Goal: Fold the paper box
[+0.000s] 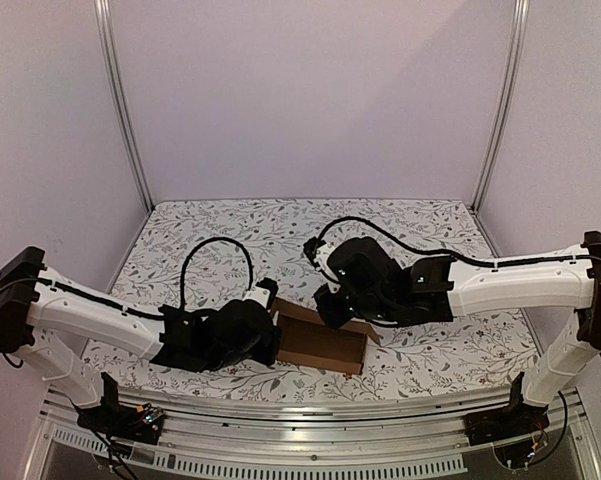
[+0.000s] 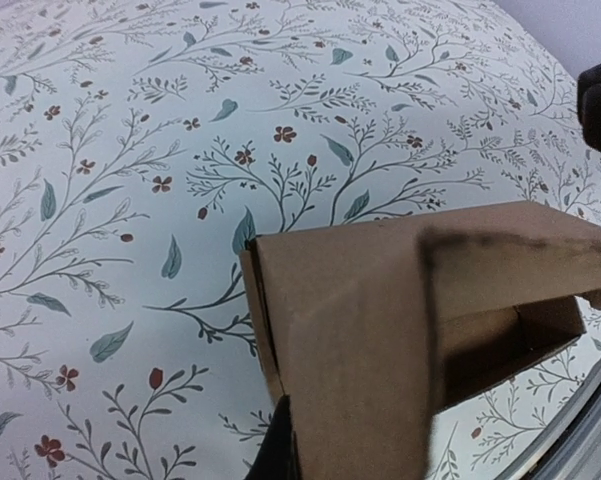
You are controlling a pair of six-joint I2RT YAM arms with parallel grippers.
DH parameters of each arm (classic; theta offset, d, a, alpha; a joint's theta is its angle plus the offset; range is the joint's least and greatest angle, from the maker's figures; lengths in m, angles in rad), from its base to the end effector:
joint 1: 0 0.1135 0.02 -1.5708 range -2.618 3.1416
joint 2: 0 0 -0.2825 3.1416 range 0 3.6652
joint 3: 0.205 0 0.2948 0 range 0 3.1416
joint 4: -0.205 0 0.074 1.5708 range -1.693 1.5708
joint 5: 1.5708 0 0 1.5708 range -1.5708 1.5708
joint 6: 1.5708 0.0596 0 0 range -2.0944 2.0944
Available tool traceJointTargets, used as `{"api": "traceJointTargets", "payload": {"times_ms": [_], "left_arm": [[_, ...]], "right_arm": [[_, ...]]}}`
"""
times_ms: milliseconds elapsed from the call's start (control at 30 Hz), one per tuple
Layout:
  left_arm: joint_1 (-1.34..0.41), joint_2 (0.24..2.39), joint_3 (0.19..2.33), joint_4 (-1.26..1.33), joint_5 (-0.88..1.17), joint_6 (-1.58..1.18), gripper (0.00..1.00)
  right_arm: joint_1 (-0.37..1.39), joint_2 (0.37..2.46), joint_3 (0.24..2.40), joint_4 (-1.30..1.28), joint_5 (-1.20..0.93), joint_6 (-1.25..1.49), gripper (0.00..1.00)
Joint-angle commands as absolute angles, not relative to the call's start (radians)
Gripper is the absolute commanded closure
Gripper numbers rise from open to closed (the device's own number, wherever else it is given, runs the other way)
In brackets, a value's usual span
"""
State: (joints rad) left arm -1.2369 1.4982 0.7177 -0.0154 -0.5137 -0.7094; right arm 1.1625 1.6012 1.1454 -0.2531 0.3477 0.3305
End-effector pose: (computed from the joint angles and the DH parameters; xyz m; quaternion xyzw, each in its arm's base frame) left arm 0.1374 -0.3068 0.1448 0.1408 0.8896 -0.1697 0.4001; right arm 0.1826 0.3709 0.2381 -0.2955 0.8478 0.1640 0.4087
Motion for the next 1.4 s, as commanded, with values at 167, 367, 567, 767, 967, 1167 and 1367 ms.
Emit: {"api": "traceJointTargets", "payload": {"times_ms": [167,367,567,767,967,1167,1367], "left_arm": [[-1.271,1.511,0.716,-0.057,-0.517,-0.754,0.89],[-1.286,1.459,0.687,-0.087,-0.525,-0.775,0.71],[-1.303,1.367,0.632,-0.126,-0.531,-0.806,0.65],[-1.315,1.231,0.582,-0.217,-0.568,-0.828,0.64],[-1.316,1.101,0.559,-0.322,-0.602,-0.815,0.63],[-1.316,1.007,0.571,-0.366,-0.629,-0.774,0.62],[-1.310,1.027,0.619,-0.264,-0.586,-0.647,0.56]], "right_arm": [[1.179,1.656,1.117,-0.222,0.338,0.393,0.97],[1.193,1.698,1.079,-0.192,0.341,0.427,0.97],[1.196,1.716,1.050,-0.163,0.326,0.447,0.98],[1.199,1.759,1.019,-0.118,0.302,0.470,0.98],[1.212,1.799,0.996,-0.105,0.291,0.486,0.98],[1.231,1.831,0.976,-0.109,0.303,0.488,0.99],[1.253,1.858,0.975,-0.126,0.326,0.487,0.99]]}}
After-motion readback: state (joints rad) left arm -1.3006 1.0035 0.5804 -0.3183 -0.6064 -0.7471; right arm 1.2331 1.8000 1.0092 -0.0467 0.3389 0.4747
